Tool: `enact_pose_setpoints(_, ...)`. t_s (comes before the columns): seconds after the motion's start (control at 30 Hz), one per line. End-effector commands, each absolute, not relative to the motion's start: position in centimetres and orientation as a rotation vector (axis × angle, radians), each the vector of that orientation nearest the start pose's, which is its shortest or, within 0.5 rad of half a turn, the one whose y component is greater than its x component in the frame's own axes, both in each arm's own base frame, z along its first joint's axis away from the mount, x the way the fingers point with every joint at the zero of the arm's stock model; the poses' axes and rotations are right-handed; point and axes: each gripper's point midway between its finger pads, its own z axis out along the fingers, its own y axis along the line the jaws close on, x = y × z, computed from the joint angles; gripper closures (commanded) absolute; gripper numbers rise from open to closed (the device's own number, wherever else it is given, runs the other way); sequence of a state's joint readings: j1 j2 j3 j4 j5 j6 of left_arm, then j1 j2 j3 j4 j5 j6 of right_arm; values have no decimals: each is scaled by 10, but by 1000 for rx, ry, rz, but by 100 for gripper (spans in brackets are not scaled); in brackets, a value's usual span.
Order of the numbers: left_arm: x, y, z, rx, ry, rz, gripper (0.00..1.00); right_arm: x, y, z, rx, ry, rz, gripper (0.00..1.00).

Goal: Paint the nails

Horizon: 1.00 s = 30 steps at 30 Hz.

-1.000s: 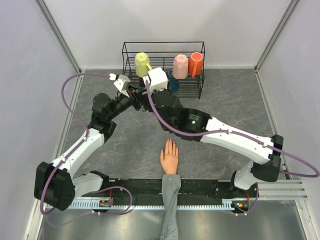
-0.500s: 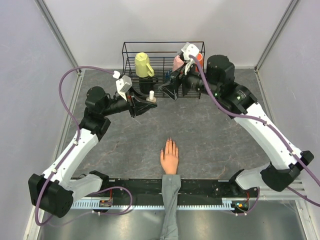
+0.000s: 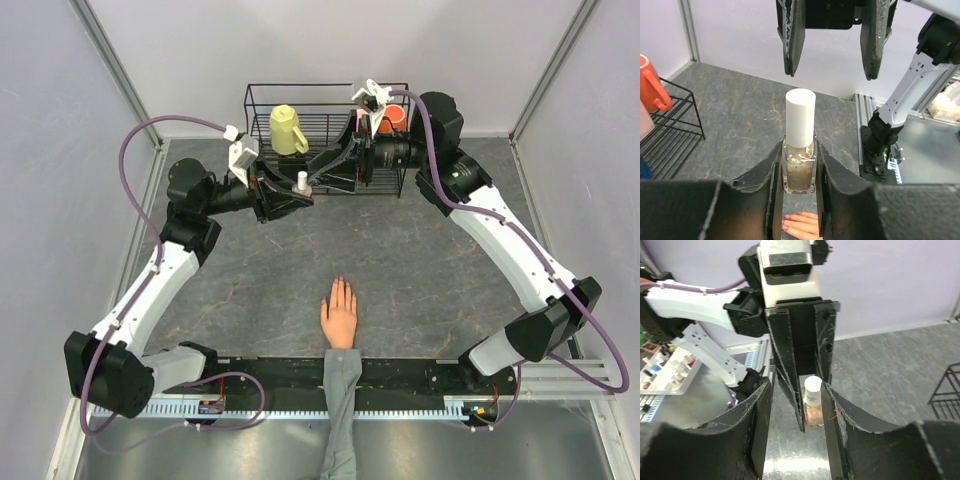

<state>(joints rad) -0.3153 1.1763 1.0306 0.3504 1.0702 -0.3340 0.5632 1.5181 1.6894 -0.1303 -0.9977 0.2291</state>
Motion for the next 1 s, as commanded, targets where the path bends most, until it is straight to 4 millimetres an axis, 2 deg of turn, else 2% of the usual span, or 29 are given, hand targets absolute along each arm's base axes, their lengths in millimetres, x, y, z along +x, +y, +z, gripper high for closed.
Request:
enact_pose_setpoints(0.0, 247, -253, 402, 958, 1206, -1267, 98, 246, 346, 453, -1148, 1236, 1431, 50)
enact_pose_setpoints(0.23, 249, -254, 402, 957, 1200, -1279, 98, 260, 352, 440, -1124, 1271, 1423, 46)
enact_pose_setpoints(0.43, 251, -254, 401, 953, 1199, -1273, 98, 265, 355, 429, -1115, 1297, 1434, 51)
enact_pose_setpoints(0.5, 249, -254, 402, 960, 1195, -1285, 98, 267, 355, 424, -1110, 1304, 1419, 49)
enact_pose_setpoints(0.6, 251, -255, 400, 956, 1203, -1291, 98, 269, 356, 424, -1100, 1306, 1418, 51)
enact_pose_setpoints(0.67, 252, -255, 399, 955, 1205, -1293, 98, 270, 356, 425, -1090, 1309, 1420, 58)
enact_pose_setpoints(0.7, 251, -255, 400, 954, 1205, -1293, 98, 271, 357, 424, -1091, 1307, 1418, 59)
enact_pose_setpoints(0.73, 251, -255, 399, 955, 1205, -1295, 98, 271, 356, 425, -1089, 1303, 1417, 58)
enact_pose_setpoints(0.83, 251, -255, 398, 961, 1209, -1301, 98, 270, 357, 425, -1086, 1291, 1425, 47)
enact_pose_setpoints(0.87, 251, -256, 397, 964, 1213, -1306, 98, 269, 357, 426, -1088, 1288, 1433, 46)
enact_pose_setpoints(0.97, 250, -256, 395, 969, 1217, -1314, 98, 269, 358, 429, -1085, 1280, 1450, 52)
